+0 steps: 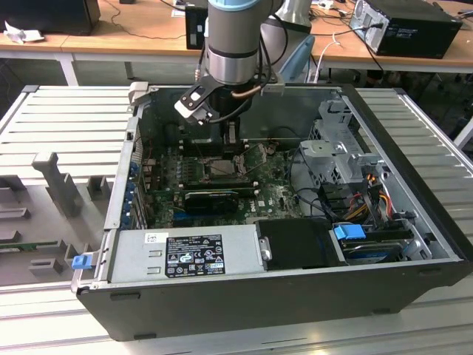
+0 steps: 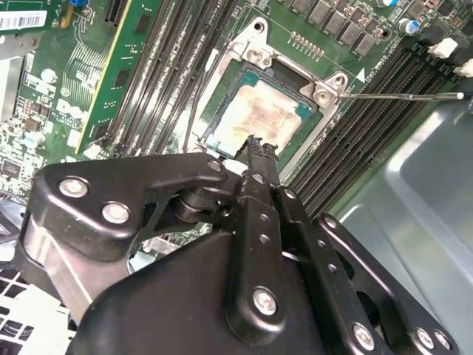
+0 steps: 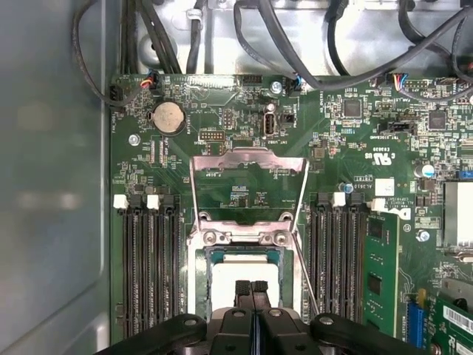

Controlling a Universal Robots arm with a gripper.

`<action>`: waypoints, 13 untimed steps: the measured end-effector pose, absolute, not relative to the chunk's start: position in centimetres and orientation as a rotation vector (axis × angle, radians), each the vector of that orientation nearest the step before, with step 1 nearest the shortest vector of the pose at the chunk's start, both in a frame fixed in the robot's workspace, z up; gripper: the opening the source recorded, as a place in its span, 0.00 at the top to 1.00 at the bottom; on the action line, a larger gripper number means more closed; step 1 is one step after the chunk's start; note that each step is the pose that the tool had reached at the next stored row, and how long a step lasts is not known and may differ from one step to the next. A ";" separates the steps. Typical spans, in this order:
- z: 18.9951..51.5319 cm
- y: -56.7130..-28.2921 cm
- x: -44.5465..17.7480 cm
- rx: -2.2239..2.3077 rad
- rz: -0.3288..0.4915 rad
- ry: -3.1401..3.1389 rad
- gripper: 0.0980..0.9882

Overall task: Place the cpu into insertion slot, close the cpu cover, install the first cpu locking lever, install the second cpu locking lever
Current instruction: 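Close the cpu cover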

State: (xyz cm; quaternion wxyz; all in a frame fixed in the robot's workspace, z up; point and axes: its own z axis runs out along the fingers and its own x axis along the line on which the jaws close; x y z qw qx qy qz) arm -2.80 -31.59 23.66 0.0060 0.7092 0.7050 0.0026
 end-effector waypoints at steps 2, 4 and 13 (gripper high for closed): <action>23.9 -31.6 -2.8 2.220 0.008 2.206 0.99; 24.1 -31.6 -2.8 2.220 0.008 2.206 0.99; 24.8 -31.6 -2.8 2.221 0.008 2.205 0.99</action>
